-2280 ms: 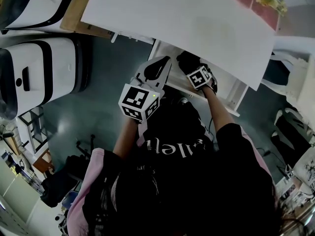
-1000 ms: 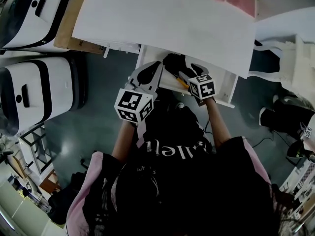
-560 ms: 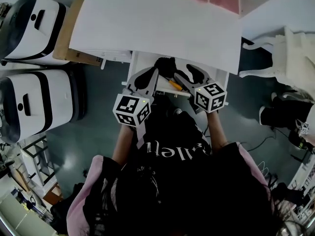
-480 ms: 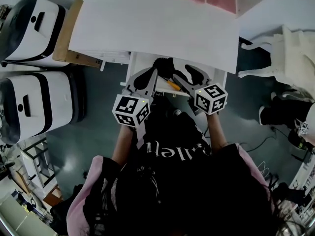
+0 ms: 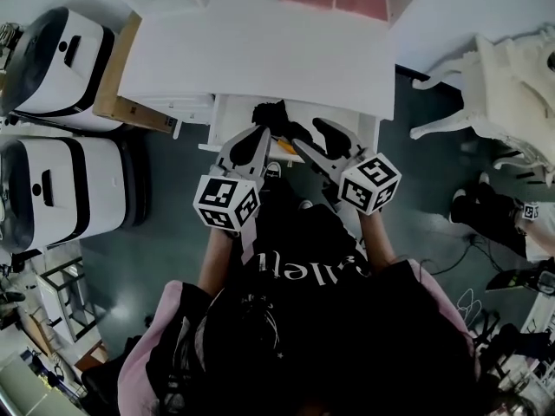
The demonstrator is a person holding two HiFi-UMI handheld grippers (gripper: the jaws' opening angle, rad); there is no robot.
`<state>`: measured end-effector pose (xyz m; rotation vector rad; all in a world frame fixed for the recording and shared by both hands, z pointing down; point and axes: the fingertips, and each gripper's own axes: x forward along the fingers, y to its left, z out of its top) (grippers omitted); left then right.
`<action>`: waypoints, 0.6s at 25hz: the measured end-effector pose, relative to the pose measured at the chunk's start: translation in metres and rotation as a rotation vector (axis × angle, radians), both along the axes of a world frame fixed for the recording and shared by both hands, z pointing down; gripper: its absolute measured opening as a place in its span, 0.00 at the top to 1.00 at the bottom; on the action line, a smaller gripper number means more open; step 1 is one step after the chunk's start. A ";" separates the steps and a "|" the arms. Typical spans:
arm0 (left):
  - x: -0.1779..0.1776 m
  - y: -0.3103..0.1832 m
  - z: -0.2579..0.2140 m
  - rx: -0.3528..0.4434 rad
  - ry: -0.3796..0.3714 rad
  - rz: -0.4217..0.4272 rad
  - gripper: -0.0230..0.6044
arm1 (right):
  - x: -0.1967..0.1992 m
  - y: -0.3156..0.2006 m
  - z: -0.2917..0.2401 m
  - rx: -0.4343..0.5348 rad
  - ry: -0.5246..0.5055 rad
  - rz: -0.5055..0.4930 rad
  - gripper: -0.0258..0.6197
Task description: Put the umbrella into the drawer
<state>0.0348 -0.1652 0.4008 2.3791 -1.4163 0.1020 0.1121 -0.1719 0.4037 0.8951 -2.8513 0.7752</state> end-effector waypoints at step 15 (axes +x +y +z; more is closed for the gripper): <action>0.040 0.095 -0.019 -0.002 0.060 -0.070 0.94 | 0.054 0.085 -0.027 0.027 -0.114 0.056 0.83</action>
